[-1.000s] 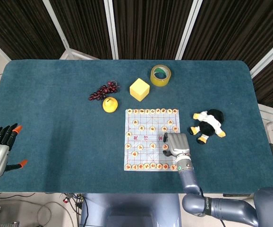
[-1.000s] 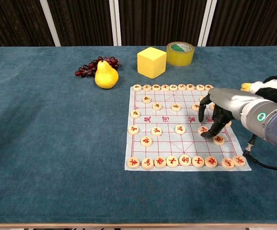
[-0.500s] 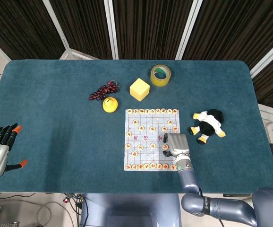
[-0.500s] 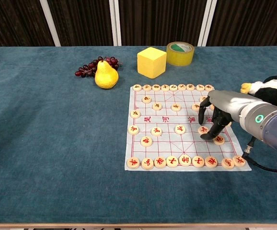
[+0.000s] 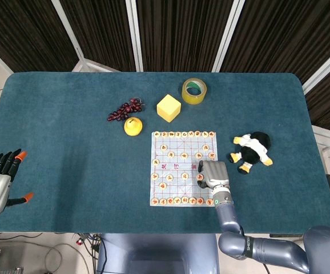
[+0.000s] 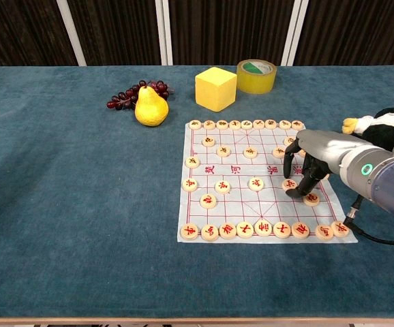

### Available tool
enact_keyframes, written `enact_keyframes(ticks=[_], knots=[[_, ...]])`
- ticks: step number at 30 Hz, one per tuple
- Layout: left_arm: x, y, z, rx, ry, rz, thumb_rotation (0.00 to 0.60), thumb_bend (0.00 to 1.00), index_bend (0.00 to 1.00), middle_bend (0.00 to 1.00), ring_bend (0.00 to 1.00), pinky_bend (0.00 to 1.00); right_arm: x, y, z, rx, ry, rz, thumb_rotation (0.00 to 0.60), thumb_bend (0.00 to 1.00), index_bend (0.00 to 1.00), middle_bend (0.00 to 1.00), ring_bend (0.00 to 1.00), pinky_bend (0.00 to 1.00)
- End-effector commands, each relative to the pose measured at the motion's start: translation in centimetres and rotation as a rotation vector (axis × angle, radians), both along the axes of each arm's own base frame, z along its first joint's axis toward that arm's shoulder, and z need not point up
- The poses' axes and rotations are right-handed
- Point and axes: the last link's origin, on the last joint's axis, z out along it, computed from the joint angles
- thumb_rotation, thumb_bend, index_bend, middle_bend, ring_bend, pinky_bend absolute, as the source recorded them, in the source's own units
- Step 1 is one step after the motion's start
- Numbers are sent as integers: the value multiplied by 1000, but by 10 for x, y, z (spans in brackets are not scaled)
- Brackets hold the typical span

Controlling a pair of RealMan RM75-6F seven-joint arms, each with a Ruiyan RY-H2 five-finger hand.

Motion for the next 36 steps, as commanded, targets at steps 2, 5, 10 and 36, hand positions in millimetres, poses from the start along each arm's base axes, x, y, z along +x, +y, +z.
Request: enact_keyframes(ticks=[2, 5, 10, 36], knots=[[0, 0, 0, -1, -1, 1, 600, 0, 0, 0, 0, 0, 0, 0, 0, 0, 0, -2, 600, 410, 494, 1000, 1000, 1000], [0, 0, 0, -1, -2, 0, 600, 0, 0, 0, 0, 0, 1, 0, 0, -4, -5, -4, 600, 445, 517, 1000, 1000, 1000], [0, 0, 0, 0, -4, 0, 600, 0, 0, 0, 0, 0, 1, 0, 0, -8, -8, -6, 600, 450, 520, 1000, 1000, 1000], [1, 0, -1, 2, 2, 1, 600, 0, 0, 0, 0, 0, 8, -14, 10, -48, -41, -10, 600, 451, 520, 1000, 1000, 925]])
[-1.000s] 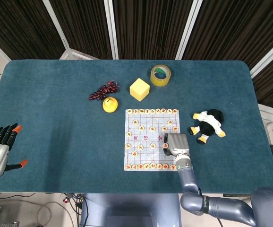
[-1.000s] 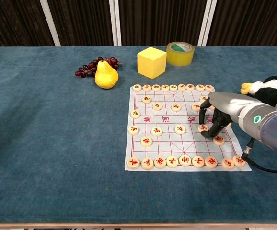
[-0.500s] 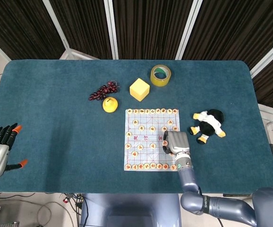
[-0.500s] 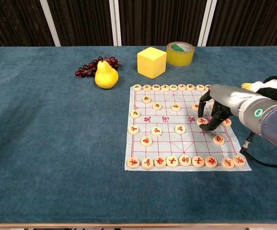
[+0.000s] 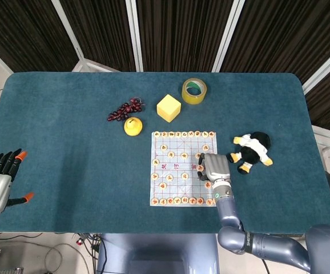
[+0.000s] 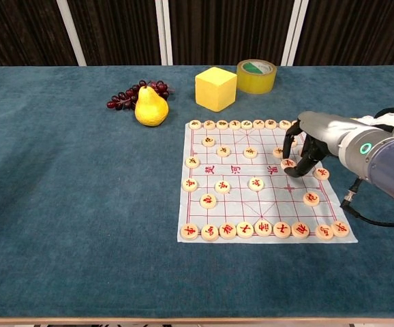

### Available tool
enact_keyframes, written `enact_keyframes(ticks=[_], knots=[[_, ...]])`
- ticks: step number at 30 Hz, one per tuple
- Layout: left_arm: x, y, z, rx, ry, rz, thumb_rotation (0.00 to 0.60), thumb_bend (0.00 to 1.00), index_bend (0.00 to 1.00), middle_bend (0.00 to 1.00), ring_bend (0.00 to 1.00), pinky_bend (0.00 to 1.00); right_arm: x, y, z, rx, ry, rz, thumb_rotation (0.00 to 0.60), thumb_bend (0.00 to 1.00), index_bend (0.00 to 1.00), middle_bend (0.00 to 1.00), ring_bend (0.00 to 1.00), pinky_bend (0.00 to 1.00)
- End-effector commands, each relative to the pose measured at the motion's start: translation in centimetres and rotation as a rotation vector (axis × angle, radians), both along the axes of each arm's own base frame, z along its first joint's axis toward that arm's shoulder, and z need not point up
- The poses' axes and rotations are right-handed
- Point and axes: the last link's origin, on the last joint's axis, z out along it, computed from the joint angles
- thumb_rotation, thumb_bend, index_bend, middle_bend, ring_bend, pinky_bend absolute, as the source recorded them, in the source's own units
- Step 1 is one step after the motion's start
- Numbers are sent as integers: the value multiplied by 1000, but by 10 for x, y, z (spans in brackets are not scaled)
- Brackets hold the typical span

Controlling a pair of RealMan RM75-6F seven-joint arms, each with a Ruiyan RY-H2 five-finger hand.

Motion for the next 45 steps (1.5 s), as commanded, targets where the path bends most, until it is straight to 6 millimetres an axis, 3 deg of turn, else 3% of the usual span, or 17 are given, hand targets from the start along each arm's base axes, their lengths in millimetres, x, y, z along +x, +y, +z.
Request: enact_keyframes(ticks=[1, 45], knots=[[0, 0, 0, -1, -1, -1, 600, 0, 0, 0, 0, 0, 0, 1, -2, 5, 1, 0, 600, 451, 520, 1000, 1000, 900], [0, 0, 0, -4, -6, 0, 600, 0, 0, 0, 0, 0, -7, -1, -13, -3, 12, -28, 600, 451, 520, 1000, 1000, 900]])
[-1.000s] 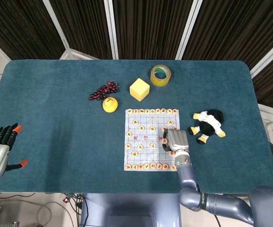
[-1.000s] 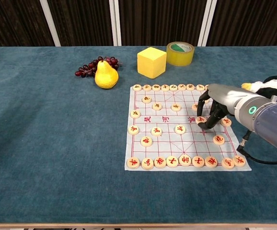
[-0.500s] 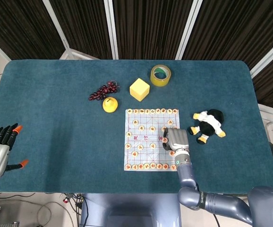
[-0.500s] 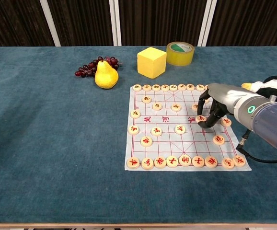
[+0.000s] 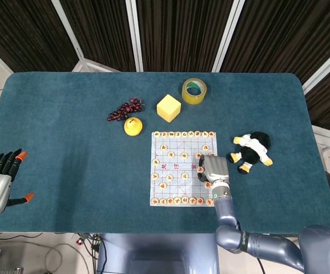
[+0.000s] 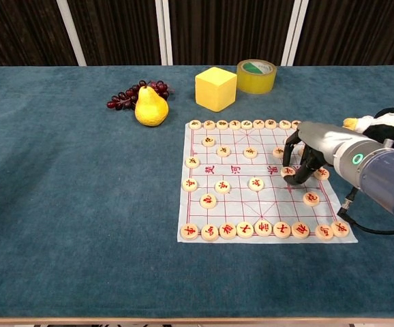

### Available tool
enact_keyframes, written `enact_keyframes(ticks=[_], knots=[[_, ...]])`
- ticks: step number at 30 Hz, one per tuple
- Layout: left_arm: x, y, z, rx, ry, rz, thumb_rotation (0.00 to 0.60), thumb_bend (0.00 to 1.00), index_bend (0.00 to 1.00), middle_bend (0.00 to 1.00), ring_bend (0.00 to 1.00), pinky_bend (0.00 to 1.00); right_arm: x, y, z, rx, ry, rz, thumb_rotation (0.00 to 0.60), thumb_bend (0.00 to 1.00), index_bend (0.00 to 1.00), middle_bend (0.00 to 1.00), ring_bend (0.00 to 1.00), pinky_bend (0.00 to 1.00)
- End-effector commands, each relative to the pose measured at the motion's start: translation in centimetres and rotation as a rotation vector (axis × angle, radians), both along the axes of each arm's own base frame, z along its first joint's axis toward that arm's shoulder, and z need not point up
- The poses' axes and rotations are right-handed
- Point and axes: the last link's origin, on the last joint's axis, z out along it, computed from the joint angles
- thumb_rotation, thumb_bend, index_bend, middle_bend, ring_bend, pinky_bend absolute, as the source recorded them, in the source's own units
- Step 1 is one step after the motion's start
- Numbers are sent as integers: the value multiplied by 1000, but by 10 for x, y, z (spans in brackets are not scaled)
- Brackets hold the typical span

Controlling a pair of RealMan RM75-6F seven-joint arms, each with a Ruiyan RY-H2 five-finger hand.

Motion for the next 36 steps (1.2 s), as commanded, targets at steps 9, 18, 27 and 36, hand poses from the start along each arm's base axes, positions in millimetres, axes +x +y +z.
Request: enact_keyframes(ticks=[9, 18, 27, 36], knots=[[0, 0, 0, 1, -3, 0, 600, 0, 0, 0, 0, 0, 2, 3, 0, -4, -9, 11, 600, 451, 415, 1000, 1000, 900], [1, 0, 1, 0, -5, -4, 600, 0, 0, 0, 0, 0, 5, 4, 5, -37, -23, 28, 600, 451, 371, 1000, 1000, 900], [1, -1, 1, 2, -4, -7, 600, 0, 0, 0, 0, 0, 18, 11, 23, -87, -42, 110, 600, 452, 342, 1000, 1000, 900], [1, -2, 1, 5, 5, -14, 600, 0, 0, 0, 0, 0, 3, 35, 91, -232, -11, 223, 600, 451, 46, 666, 660, 757]])
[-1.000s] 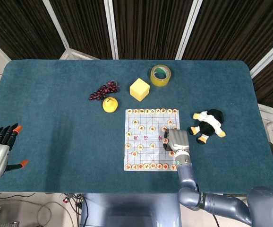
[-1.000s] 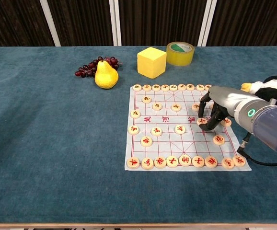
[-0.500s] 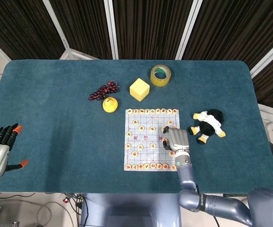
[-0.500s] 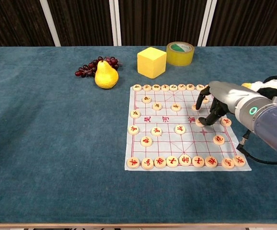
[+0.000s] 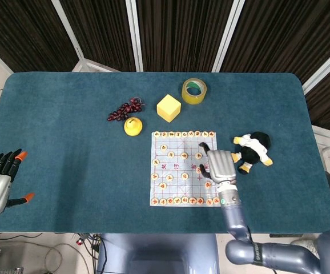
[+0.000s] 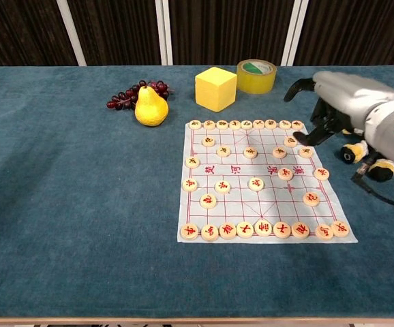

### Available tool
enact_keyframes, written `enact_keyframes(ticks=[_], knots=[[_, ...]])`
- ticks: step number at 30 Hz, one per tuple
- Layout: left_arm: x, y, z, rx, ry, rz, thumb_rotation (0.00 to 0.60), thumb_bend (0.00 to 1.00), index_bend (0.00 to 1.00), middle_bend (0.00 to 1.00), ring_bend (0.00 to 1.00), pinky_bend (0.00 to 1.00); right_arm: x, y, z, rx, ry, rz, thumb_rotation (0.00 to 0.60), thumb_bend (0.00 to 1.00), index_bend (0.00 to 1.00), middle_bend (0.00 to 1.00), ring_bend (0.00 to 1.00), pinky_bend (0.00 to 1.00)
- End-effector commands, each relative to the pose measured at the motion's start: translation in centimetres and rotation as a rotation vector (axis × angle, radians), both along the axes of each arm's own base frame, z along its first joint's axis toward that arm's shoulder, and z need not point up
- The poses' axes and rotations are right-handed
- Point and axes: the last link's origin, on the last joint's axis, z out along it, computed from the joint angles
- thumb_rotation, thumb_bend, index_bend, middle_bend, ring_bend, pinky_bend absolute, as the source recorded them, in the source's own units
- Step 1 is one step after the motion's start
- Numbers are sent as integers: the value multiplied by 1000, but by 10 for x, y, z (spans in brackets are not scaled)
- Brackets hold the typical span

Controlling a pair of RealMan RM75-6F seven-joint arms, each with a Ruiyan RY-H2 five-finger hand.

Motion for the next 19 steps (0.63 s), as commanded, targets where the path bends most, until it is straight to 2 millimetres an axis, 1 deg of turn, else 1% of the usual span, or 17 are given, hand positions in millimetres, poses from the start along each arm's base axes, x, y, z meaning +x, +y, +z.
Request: enact_keyframes(ticks=[1, 2, 3, 4, 5, 6, 7, 8, 10, 12, 15, 17, 19], knots=[[0, 0, 0, 0, 8, -3, 600, 0, 0, 0, 0, 0, -19, 19, 35, -50, 10, 12, 600, 451, 23, 601, 596, 764], [0, -1, 0, 0, 11, -3, 600, 0, 0, 0, 0, 0, -23, 22, 42, -57, 13, 8, 600, 451, 12, 546, 539, 771], [0, -1, 0, 2, 16, -4, 600, 0, 0, 0, 0, 0, -30, 28, 51, -64, 17, 5, 600, 451, 1, 440, 421, 785], [0, 0, 0, 7, 22, -5, 600, 0, 0, 0, 0, 0, -36, 34, 59, -69, 24, 4, 600, 450, 0, 374, 342, 742], [-1, 0, 0, 12, 25, -4, 600, 0, 0, 0, 0, 0, -43, 39, 66, -76, 38, -1, 600, 450, 0, 278, 229, 570], [-2, 0, 1, 16, 32, 2, 600, 0, 0, 0, 0, 0, -53, 46, 75, -81, 66, -7, 600, 448, 0, 198, 142, 372], [-3, 0, 1, 18, 38, 12, 600, 0, 0, 0, 0, 0, -62, 54, 83, -87, 90, -12, 600, 445, 0, 133, 82, 175], [-3, 0, 1, 19, 40, 17, 600, 0, 0, 0, 0, 0, -68, 59, 88, -90, 102, -13, 600, 442, 0, 97, 52, 121], [-3, 0, 1, 23, 47, 22, 600, 0, 0, 0, 0, 0, -85, 73, 103, -109, 140, -19, 600, 434, 0, 34, 6, 85], [-3, 0, 1, 25, 59, 19, 600, 0, 0, 0, 0, 0, -101, 88, 117, -134, 160, -21, 600, 432, 0, 13, 0, 72], [-1, -1, 1, 34, 71, 8, 600, 0, 0, 0, 0, 0, -121, 104, 136, -189, 164, -18, 600, 431, 0, 7, 0, 64], [-1, -2, 1, 43, 71, 2, 600, 0, 0, 0, 0, 0, -134, 115, 147, -234, 124, -33, 600, 431, 0, 6, 0, 64], [-1, -2, 1, 46, 72, 0, 600, 0, 0, 0, 0, 0, -139, 116, 153, -255, 82, -38, 600, 431, 0, 6, 0, 64]])
